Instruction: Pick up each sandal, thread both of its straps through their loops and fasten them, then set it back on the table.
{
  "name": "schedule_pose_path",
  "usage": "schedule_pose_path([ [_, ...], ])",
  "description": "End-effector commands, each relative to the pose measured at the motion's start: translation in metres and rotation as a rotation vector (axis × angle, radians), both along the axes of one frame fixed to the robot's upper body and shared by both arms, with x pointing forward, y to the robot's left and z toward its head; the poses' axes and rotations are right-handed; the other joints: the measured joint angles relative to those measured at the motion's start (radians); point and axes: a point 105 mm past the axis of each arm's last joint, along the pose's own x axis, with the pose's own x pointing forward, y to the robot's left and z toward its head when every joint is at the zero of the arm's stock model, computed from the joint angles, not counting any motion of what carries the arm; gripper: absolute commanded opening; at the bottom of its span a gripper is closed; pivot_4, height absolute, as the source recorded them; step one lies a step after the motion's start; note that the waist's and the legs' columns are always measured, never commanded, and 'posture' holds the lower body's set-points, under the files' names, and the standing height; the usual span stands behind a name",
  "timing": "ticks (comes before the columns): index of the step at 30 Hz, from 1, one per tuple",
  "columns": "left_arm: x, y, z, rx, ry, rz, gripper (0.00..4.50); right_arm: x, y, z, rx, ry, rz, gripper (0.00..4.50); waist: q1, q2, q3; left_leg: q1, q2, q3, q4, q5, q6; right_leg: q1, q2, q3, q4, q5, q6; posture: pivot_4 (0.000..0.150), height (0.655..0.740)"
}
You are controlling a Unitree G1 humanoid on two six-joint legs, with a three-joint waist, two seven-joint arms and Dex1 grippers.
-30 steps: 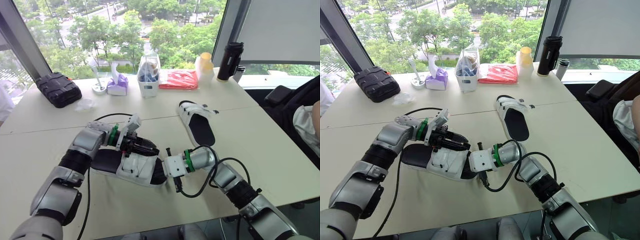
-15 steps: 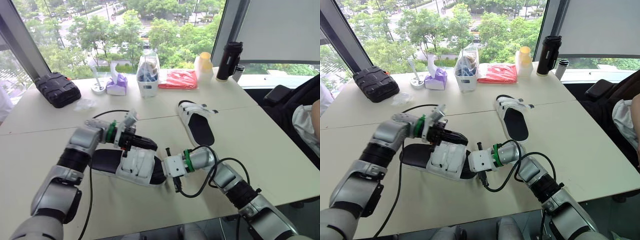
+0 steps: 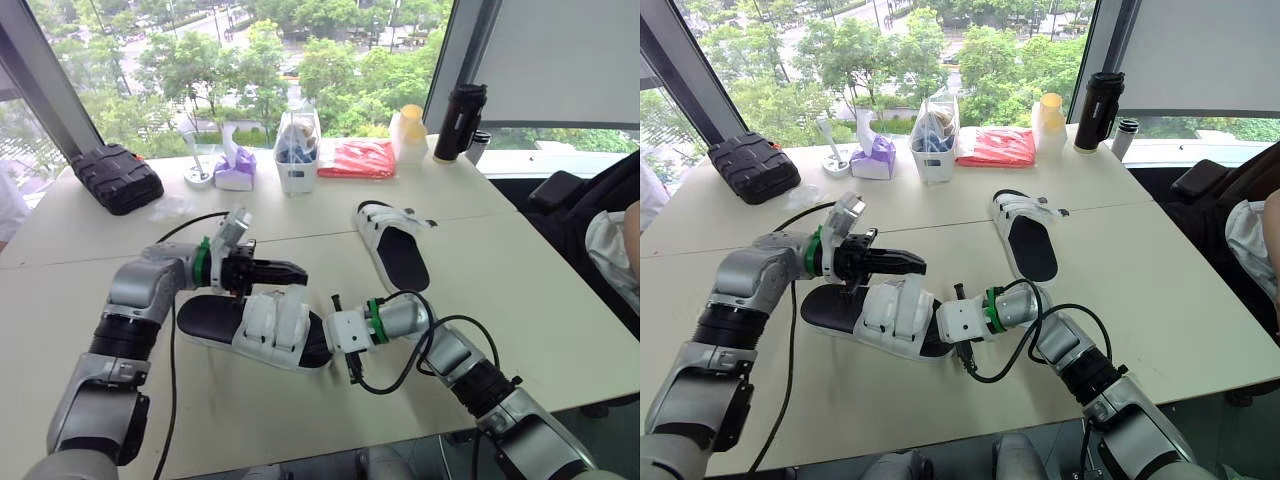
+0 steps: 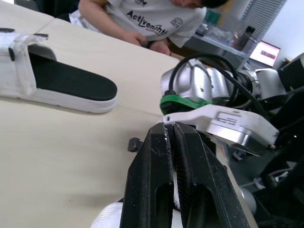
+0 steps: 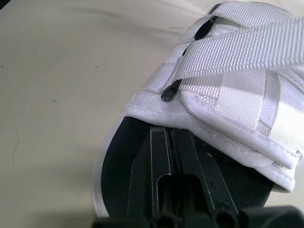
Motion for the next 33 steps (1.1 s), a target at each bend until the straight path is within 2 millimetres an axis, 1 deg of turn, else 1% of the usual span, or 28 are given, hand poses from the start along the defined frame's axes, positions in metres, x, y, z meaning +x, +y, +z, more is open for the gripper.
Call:
schedule_pose_path([
  [1,0.014,0.005,0.015,-0.023,-0.116,0.072,0.06,-0.012,-0.01,-0.043,-0.157,0.101,0.002,0.0,0.0,0.0,0.0,0.0,0.0,0.0,0.0,0.0,0.0,0.0,0.0,0.0,0.0,0.0,0.0,0.15,0.74],
  [3,0.018,0.005,0.007,-0.008,-0.109,0.085,0.06,-0.012,-0.01,-0.043,-0.158,0.101,0.002,0.0,0.0,0.0,0.0,0.0,0.0,0.0,0.0,0.0,0.0,0.0,0.0,0.0,0.0,0.0,0.0,0.15,0.74],
  [8,0.023,0.007,-0.003,0.027,-0.113,0.102,0.06,-0.013,-0.011,-0.042,-0.159,0.103,0.001,0.0,0.0,0.0,0.0,0.0,0.0,0.0,0.0,0.0,0.0,0.0,0.0,0.0,0.0,0.0,0.0,0.15,0.74],
  [11,0.025,0.006,-0.015,0.088,-0.12,0.103,0.06,-0.014,-0.012,-0.043,-0.16,0.106,-0.003,0.0,0.001,0.0,0.0,0.0,0.0,0.0,0.0,0.0,0.0,0.0,0.0,0.0,0.0,0.0,0.0,0.15,0.74],
  [13,0.024,0.004,-0.019,0.112,-0.133,0.092,0.06,-0.014,-0.012,-0.043,-0.159,0.107,-0.003,0.0,0.001,0.0,0.0,0.0,0.0,0.0,0.0,0.0,0.0,0.0,0.0,0.0,0.0,0.0,0.0,0.15,0.74],
  [17,0.023,-0.003,-0.03,0.188,-0.221,0.069,0.06,-0.014,-0.012,-0.043,-0.159,0.106,-0.003,0.0,0.002,0.0,0.0,0.0,0.0,0.0,0.0,0.0,0.0,0.0,0.0,0.0,0.0,0.0,0.0,0.15,0.74],
  [21,0.018,-0.009,-0.038,0.226,-0.26,0.021,0.06,-0.014,-0.012,-0.043,-0.159,0.104,-0.003,0.0,0.003,0.0,0.0,0.0,0.0,0.0,0.0,0.0,0.0,0.001,0.0,0.0,0.0,0.0,0.0,0.15,0.74],
  [25,0.02,-0.009,-0.044,0.266,-0.282,0.026,0.06,-0.014,-0.011,-0.043,-0.159,0.104,-0.001,0.0,0.003,0.0,-0.001,0.001,0.0,0.0,0.0,0.0,0.0,0.001,0.0,0.0,0.0,0.0,0.0,0.15,0.74],
  [30,0.023,0.0,-0.056,0.354,-0.292,0.032,0.06,-0.014,-0.01,-0.043,-0.157,0.102,0.0,0.0,0.003,0.001,-0.001,0.001,0.0,0.0,0.0,0.0,0.0,0.002,0.0,0.0,0.0,0.0,0.0,0.15,0.74],
  [33,0.025,0.005,-0.059,0.385,-0.277,0.056,1.04,-0.014,-0.01,-0.043,-0.156,0.103,-0.001,0.0,0.001,0.001,-0.001,0.001,0.0,0.0,0.0,0.0,0.0,0.002,0.0,0.0,0.0,0.0,0.0,0.15,0.74],
])
